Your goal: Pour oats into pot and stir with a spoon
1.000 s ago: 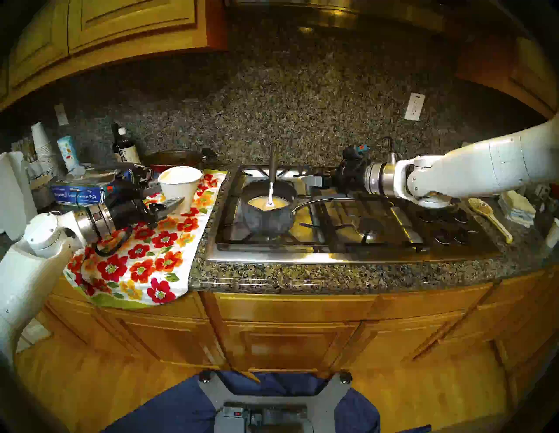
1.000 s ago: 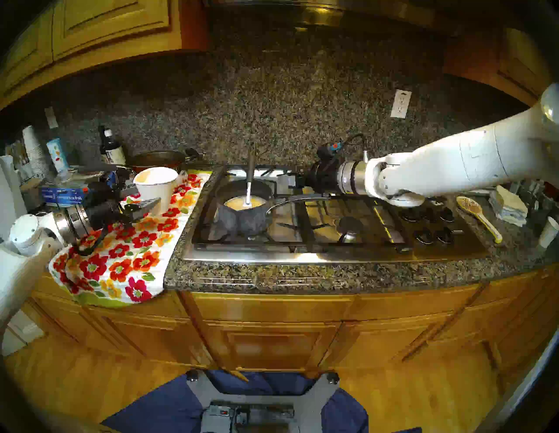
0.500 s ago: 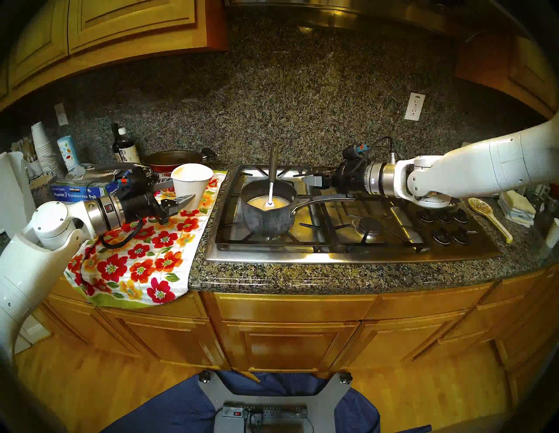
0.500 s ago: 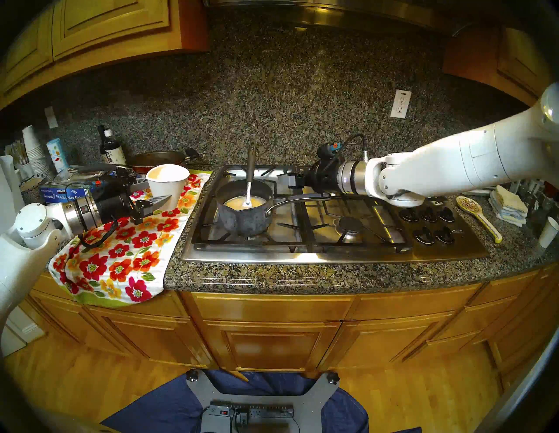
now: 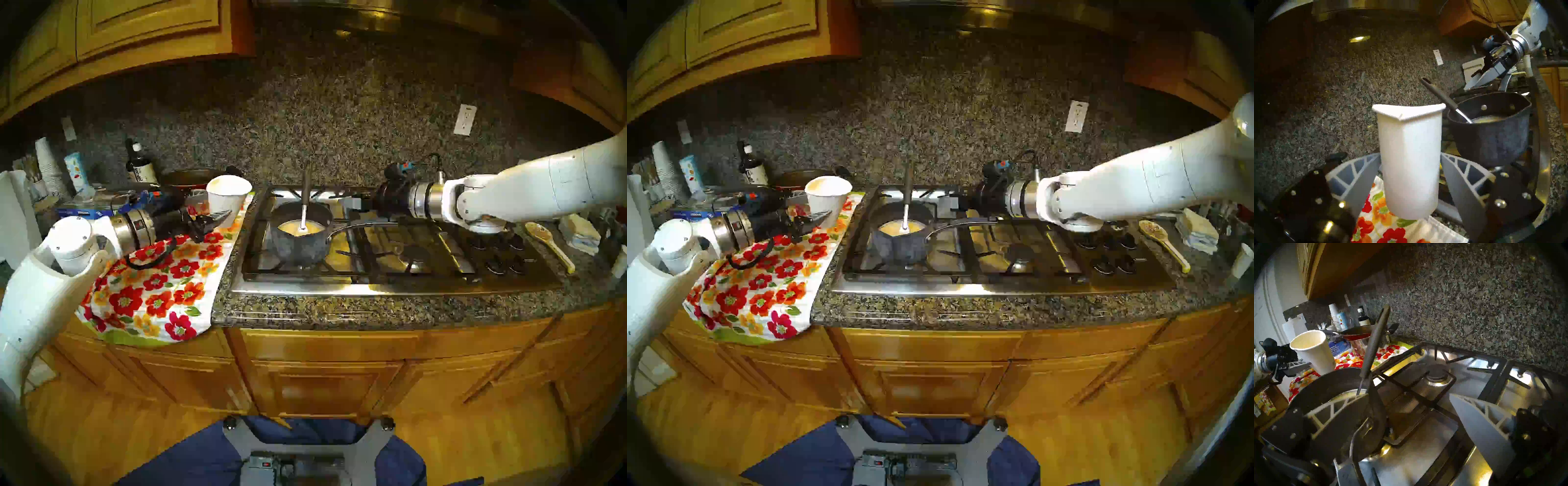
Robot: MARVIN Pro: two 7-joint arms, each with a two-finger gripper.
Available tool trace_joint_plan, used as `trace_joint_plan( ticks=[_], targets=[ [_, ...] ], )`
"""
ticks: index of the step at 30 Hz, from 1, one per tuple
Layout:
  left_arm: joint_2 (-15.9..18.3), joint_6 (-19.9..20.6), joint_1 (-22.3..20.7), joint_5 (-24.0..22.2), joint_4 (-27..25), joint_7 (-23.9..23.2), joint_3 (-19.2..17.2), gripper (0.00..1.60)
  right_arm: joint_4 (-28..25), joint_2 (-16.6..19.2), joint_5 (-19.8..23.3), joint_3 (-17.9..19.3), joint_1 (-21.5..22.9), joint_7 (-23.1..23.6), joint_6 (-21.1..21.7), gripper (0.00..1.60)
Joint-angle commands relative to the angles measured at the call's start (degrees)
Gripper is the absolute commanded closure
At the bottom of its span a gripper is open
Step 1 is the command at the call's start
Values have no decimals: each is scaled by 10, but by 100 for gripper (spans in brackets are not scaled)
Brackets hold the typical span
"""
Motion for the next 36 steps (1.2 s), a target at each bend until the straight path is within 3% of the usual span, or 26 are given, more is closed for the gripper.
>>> trace_joint_plan(
  ticks=[1, 14, 36],
  targets=[
    [-24, 5, -67, 25, -22, 23, 9, 53, 6, 0, -1, 9, 19, 1, -6, 0],
    [-73, 22, -120, 106, -23, 35, 48, 53, 6, -1, 0, 9, 19, 1, -6, 0],
    [-146, 12, -201, 252, 0, 18, 93, 56, 6, -1, 0, 8, 20, 2, -7, 0]
  ],
)
